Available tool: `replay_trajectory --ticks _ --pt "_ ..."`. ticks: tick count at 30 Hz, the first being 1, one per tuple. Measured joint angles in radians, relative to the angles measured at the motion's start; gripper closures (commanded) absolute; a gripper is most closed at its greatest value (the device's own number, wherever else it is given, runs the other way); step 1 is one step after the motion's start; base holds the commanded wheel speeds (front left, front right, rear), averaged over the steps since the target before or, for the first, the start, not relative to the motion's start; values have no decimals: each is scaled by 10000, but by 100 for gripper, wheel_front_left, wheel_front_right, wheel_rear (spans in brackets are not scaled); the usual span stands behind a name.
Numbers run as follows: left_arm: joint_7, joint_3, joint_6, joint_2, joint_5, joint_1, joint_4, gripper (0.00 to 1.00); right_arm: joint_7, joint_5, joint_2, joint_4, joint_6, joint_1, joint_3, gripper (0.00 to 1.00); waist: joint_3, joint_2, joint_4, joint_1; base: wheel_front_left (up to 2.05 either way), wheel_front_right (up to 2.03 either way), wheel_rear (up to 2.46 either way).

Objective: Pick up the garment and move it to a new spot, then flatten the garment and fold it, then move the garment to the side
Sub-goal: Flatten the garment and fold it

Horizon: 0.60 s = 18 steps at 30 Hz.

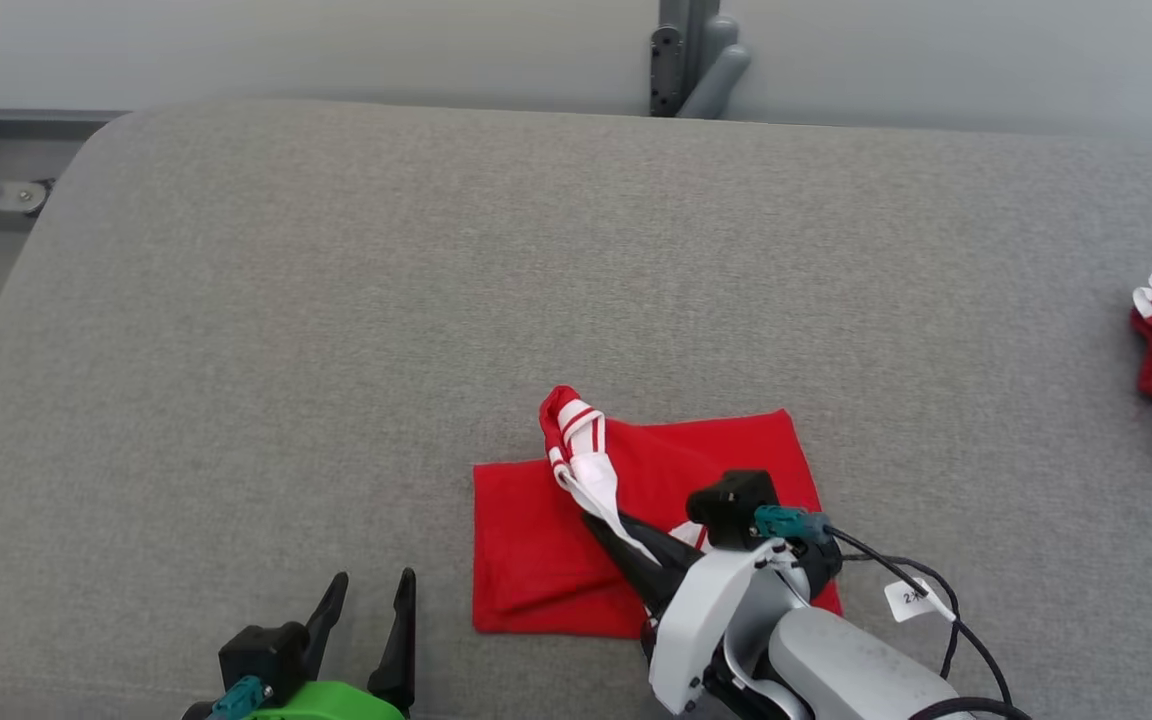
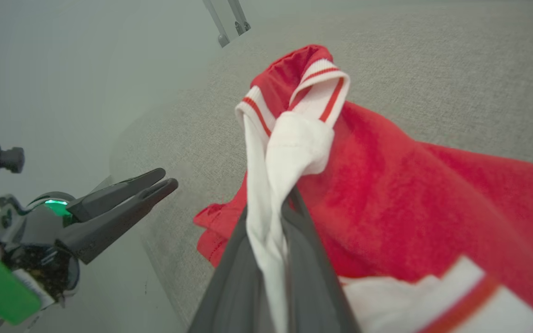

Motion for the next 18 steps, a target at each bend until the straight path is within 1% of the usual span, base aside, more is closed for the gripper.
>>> replay_trajectory --ticks 2,3,5,7,9,11,13,14,15,18 --pt "0 -25 0 0 -38 1 54 0 -84 17 111 556 -2 -267 111 100 31 0 267 0 0 0 0" --pt "0 -23 0 0 -54 6 82 0 -113 56 180 838 0 -366 130 88 48 0 394 0 0 0 0" --pt "0 0 -2 0 -58 11 109 0 -303 81 251 1300 -2 -546 236 0 84 0 639 0 0 0 0" --pt "0 81 0 0 -59 17 92 0 -665 391 324 1407 -2 -728 276 0 126 0 838 0 0 0 0" --pt "0 228 -2 2 -61 59 44 0 -1047 608 403 1229 0 -960 238 0 187 0 941 0 0 0 0" --pt "0 403 0 2 -61 116 10 0 -1283 796 408 882 0 -1117 -96 0 226 0 915 0 0 0 0" --pt "0 525 0 4 -61 158 -52 0 -1346 940 242 420 4 -1136 -660 0 252 0 806 0 0 0 0" --pt "0 577 0 6 -59 159 -79 0 -1348 897 100 144 2 -1103 -1110 0 263 0 729 0 0 0 0" --pt "0 635 0 4 -50 157 -111 0 -1369 809 -71 -163 2 -1046 -1651 0 267 0 638 0 0 0 0" --pt "0 748 0 0 6 147 -142 0 -1388 437 -453 -539 -2 -483 -2803 0 229 0 327 0 0 0 0"
